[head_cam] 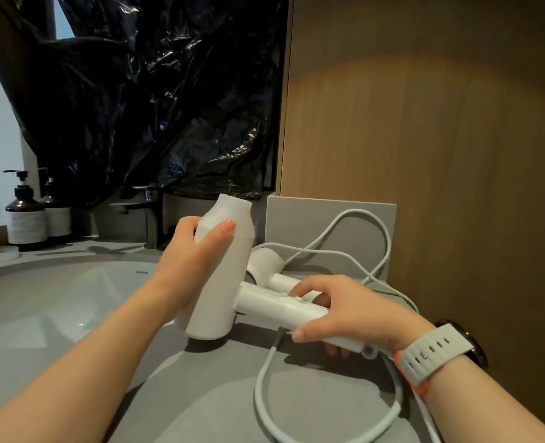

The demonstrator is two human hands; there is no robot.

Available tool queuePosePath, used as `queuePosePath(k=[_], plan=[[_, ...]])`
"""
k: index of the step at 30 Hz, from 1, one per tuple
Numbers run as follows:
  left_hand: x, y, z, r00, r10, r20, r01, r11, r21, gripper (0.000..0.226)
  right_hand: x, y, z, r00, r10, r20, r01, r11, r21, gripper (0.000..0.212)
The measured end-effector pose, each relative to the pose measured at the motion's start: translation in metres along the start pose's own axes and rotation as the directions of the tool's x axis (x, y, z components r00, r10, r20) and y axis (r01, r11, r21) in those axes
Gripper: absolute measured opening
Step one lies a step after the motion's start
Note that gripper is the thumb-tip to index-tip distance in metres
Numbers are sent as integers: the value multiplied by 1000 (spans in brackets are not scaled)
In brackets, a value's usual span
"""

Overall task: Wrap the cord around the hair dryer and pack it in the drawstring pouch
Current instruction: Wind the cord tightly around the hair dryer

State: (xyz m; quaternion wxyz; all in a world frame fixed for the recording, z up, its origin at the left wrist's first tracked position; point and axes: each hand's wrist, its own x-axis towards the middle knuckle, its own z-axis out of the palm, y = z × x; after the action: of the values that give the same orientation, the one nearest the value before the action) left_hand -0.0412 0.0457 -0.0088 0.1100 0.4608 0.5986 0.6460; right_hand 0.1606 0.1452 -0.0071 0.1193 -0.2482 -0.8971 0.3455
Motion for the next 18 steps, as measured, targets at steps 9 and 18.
queuePosePath(k=[9,18], plan=[[-1,5,-7,992,29,124,-32,999,25,85,-3,-3,-5,994,-64,-85,76,987,142,33],[4,4,-16,989,-108,-105,101,993,-65,60,-6,9,-20,989,-7,-151,4,1000,-22,26]])
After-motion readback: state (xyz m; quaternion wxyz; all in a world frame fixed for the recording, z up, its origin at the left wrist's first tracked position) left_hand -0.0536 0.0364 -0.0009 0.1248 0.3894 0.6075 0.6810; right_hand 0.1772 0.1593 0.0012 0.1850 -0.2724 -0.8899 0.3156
